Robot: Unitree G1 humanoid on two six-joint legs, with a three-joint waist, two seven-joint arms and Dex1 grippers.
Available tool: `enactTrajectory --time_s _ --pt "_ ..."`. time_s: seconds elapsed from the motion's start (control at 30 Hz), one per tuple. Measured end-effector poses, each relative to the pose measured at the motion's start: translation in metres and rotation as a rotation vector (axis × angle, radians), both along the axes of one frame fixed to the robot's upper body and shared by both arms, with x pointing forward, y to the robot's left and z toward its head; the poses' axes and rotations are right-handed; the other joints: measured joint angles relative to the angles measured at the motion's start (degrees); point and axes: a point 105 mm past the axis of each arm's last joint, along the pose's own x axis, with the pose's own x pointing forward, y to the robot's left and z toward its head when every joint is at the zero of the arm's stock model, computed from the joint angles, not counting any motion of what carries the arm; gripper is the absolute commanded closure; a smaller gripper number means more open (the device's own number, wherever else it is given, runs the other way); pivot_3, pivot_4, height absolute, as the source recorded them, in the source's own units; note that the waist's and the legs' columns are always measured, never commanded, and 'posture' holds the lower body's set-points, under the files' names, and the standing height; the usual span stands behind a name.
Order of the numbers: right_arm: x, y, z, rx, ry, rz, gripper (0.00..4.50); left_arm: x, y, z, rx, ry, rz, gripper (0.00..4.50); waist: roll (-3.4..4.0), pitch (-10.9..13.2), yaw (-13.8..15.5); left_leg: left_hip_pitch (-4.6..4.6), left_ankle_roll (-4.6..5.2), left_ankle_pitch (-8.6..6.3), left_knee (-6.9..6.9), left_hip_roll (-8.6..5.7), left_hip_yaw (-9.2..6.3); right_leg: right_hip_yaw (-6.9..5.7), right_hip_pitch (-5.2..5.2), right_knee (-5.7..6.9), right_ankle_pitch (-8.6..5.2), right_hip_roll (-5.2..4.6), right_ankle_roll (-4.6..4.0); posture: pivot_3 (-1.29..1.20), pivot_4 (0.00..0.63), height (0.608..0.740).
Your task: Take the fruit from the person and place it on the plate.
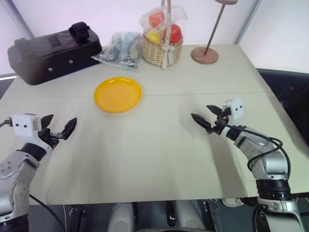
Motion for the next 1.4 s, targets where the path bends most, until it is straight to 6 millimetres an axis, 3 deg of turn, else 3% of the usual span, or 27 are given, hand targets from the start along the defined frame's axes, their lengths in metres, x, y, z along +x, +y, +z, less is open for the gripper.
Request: enactTrajectory --time_s 1.4 --pt "0.0017 0.0052 -0.0015 -0.003 -0.013 -0.006 0.07 0.0024 0.0009 -0.0001 -0.008 -0.024 0.003 0.00 0.00 0.00 0.01 0.00 0.00 0.00 0.00 0.00 0.00 0.00 0.00 0.00 0.01 0.00 0.01 0.00 0.150 0.740"
